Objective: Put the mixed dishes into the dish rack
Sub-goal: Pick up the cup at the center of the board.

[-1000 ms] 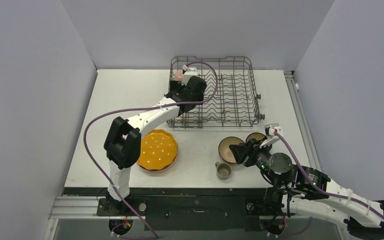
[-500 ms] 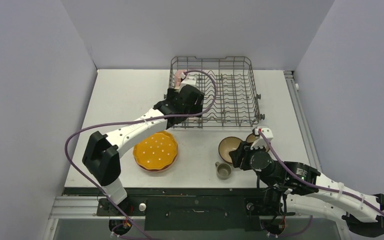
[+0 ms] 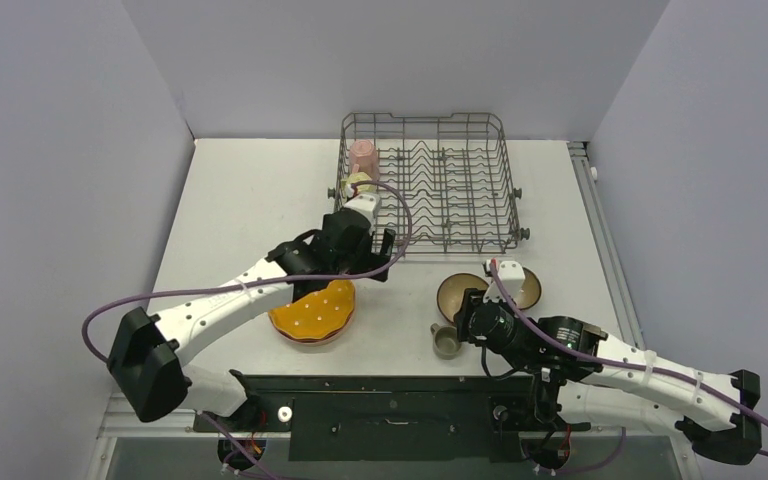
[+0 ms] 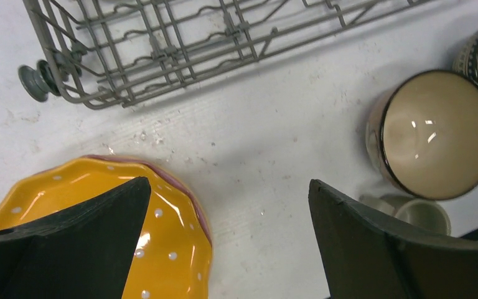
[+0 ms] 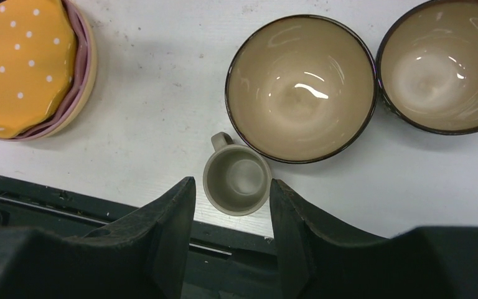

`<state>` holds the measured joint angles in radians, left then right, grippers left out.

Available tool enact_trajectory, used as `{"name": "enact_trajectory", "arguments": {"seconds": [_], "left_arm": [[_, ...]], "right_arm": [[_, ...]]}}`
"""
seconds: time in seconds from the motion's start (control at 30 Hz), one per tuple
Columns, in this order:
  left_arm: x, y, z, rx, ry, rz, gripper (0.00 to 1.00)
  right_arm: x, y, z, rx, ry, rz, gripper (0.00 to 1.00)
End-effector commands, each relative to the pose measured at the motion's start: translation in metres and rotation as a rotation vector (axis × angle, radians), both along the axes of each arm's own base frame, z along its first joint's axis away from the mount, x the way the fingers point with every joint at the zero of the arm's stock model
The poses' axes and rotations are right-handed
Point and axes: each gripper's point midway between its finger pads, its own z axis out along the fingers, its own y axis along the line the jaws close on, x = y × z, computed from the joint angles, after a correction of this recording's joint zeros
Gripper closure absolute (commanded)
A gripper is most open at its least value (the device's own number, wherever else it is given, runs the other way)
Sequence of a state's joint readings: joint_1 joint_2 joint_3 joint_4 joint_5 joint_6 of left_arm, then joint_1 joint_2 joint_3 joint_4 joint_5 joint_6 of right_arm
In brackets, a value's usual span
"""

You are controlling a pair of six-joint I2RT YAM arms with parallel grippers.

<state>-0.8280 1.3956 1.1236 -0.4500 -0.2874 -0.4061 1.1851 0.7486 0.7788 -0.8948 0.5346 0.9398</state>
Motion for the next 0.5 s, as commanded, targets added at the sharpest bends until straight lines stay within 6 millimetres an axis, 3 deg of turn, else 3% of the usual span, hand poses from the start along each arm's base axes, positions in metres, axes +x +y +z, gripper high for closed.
{"name": "enact_trajectory", "arguments": {"seconds": [0.0,0.47], "left_arm": [[-0.022,-0.014,0.028,-0.142,-0.041,-0.097,0.04],[-0.099,-0.027,0.043,-0.445,0.048,-0.320,0.04]], "right_arm": [[-0.003,-0.004,-0.015,-0.015,0.038,-0.033,0.57],[-0.009,-0.013,-0.053,-0.061,0.116,-0.110,0.57]]}}
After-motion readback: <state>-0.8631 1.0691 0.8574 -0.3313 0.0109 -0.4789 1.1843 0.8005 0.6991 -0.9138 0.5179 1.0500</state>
